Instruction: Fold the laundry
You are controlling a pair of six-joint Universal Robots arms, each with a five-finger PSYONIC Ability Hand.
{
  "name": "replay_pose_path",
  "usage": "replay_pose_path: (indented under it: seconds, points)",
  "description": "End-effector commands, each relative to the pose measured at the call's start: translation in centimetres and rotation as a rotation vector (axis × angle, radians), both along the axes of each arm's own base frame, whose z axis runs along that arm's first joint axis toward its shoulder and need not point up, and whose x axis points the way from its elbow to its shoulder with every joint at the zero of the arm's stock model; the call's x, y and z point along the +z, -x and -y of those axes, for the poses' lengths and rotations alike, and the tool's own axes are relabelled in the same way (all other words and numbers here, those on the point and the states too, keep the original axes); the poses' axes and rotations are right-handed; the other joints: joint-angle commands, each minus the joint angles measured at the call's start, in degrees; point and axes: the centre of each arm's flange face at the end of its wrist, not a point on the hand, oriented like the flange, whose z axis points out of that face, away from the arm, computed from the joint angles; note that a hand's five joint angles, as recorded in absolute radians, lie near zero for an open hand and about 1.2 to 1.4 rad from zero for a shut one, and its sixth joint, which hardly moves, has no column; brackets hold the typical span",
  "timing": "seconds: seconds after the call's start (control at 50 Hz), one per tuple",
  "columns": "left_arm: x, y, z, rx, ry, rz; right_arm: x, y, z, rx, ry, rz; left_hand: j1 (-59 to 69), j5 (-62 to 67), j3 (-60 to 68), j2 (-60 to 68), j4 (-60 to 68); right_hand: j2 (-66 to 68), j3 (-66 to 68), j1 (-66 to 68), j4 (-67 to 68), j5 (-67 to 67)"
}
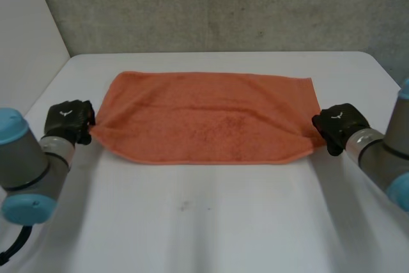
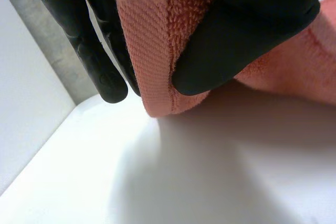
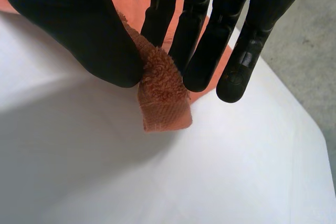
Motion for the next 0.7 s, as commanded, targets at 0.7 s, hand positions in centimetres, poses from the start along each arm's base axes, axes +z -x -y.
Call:
replay_pose_path:
  seconds: [0.7]
  points:
    - [0.9,-1.1,3.1,-0.011,-0.081,0.257,-0.2,3.1,3.4,0.015,-0.034,-0.217,12.5,10.5,10.3,10.2,10.3,12.8,12.1,24.9,11.7,13.0]
